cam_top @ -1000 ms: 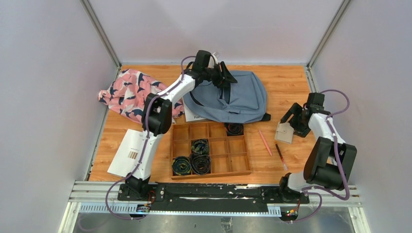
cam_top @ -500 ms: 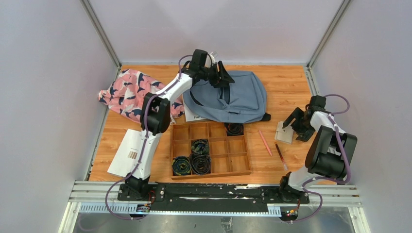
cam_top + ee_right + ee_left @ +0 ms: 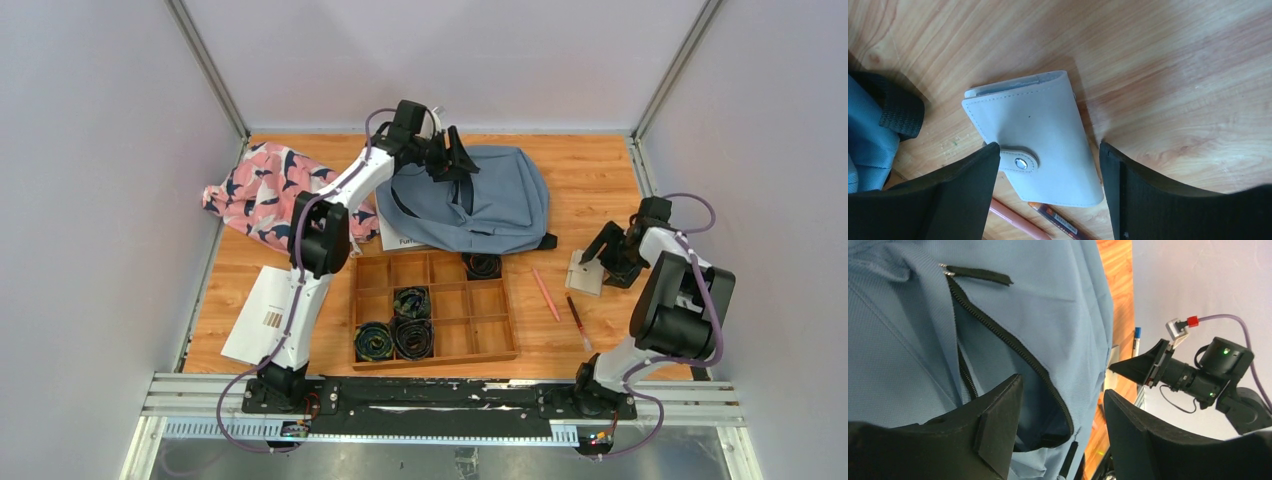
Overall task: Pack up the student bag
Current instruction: Pick up the stationery from the center of the board.
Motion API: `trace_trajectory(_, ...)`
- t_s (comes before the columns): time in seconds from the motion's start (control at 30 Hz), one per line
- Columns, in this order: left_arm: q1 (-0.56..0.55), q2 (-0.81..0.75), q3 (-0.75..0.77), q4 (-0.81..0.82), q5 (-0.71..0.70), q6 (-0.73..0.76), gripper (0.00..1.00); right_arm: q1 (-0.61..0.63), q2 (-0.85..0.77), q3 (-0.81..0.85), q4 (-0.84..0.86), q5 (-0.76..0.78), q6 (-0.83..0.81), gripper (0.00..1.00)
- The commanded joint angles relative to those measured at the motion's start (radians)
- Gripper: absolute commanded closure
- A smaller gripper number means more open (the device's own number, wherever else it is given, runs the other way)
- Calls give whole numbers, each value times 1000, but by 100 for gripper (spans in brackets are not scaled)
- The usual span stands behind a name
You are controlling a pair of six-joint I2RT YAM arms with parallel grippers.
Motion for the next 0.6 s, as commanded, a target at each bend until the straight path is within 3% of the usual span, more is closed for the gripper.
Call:
trace_trajectory(0.0,10,-35,-44,20,-10,19,35,-21,65,41,-15,-44,-34,23)
trace_trajectory(0.13,13,-67,-39,-31,-44,69,29,-22,77,28,27,-146,-58,22)
trace_trajectory(0.4,28,-177,-79,-118,-110,144,27,-22,48,-1,41,-156,-62,27)
trace_trajectory(0.47,21,-246,-149,-92,-134,119,27,-21,38,-8,38,-132,-61,29)
trace_trajectory(0.57,-6,-391,-320,26,-179,87,27,-22,36,-15,39,-99,-62,40)
